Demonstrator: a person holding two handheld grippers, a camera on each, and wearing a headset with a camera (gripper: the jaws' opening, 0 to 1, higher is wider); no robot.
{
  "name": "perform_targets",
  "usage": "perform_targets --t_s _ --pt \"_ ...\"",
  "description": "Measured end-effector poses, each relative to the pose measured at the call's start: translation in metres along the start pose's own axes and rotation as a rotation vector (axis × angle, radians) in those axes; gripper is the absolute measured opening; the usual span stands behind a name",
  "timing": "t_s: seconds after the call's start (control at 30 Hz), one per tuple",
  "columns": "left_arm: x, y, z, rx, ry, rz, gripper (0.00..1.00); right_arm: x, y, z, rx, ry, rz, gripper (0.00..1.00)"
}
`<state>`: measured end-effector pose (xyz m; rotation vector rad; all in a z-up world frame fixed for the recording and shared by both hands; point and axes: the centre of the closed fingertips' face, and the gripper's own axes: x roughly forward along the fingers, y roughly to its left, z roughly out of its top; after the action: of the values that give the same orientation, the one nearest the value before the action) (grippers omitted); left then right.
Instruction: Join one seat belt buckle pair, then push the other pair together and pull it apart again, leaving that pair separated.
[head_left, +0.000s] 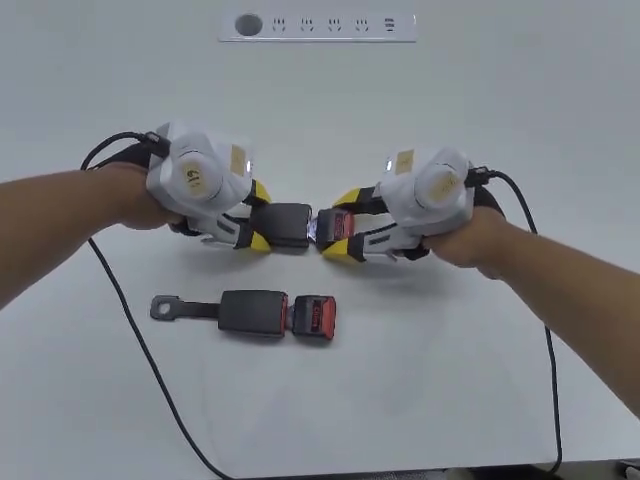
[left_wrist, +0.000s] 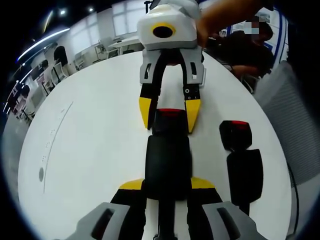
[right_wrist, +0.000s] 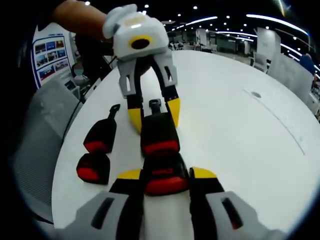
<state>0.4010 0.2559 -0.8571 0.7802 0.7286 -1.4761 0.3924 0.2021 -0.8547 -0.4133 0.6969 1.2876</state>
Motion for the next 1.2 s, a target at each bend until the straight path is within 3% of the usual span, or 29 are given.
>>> perform_targets --t_s 0.23,0.67,1.2 --pt "-0.001 0.0 0.0 -0.01 -0.016 0.001 0.32 0.0 -0.001 -0.001 -0.006 0.008 -0.017 0.35" --pt "-0.001 -0.001 0.0 -0.013 -0.006 -0.003 0.33 -0.003 -0.004 -0.006 -0.015 0.03 -0.021 0.35" --pt "0.0 -0.001 0.001 -0.024 0.001 -0.002 0.33 -0.025 -0.008 -0.025 0.001 0.002 -0.031 0.35"
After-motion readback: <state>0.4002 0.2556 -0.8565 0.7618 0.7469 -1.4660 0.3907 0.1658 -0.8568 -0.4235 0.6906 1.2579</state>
